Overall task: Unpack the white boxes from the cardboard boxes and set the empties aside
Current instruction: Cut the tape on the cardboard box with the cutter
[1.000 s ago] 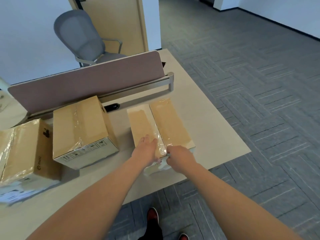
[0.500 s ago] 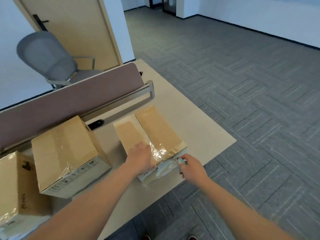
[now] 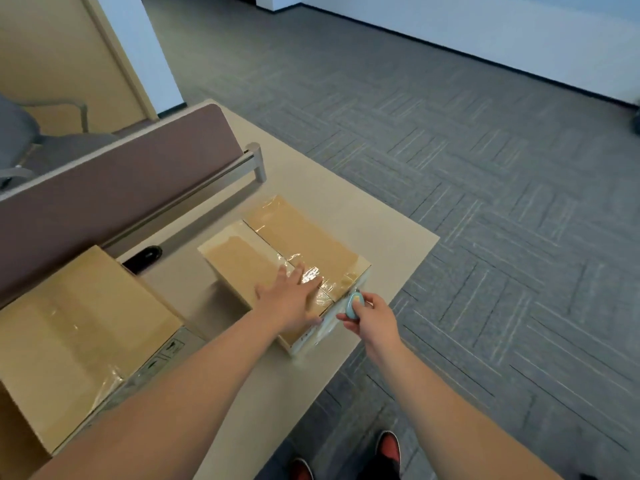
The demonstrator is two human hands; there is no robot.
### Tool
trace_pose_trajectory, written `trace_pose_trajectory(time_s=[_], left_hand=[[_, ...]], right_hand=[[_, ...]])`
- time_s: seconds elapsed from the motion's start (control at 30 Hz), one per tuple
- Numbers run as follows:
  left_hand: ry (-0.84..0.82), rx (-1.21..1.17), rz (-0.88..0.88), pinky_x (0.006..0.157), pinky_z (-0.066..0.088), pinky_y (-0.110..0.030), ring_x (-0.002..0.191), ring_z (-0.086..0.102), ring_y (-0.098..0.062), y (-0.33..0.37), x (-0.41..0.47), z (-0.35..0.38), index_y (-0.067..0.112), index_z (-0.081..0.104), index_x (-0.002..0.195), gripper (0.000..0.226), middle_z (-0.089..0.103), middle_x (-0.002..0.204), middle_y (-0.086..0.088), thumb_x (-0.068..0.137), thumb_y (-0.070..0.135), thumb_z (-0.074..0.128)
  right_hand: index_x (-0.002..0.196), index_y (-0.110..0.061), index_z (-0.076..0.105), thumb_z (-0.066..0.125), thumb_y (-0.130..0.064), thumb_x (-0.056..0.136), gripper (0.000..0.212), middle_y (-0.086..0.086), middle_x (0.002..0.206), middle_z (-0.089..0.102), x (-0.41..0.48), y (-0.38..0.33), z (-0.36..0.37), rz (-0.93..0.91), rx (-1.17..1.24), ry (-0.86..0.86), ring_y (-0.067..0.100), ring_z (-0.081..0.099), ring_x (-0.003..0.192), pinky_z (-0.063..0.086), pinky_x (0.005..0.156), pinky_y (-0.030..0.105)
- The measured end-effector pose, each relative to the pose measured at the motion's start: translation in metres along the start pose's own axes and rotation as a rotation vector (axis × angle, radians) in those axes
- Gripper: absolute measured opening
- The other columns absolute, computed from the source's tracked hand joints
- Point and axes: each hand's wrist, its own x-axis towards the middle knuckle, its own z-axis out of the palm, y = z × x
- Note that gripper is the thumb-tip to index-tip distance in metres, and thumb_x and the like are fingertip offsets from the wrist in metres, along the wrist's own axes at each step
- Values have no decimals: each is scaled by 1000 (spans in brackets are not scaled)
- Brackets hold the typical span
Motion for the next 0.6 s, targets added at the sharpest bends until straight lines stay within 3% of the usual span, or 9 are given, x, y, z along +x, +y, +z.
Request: trace_pose_trajectory(time_s=[0.6], left_hand=[[2,-23,8,106,17,-75,150,-13,-30,-1,4,5,49,8,151,89,-14,164,9,83,62,63]], right_hand=[[121,-18,59,54,-15,102,19,2,104,66,-3,12,8,-52,20,33,24,76,84,59,66,28]])
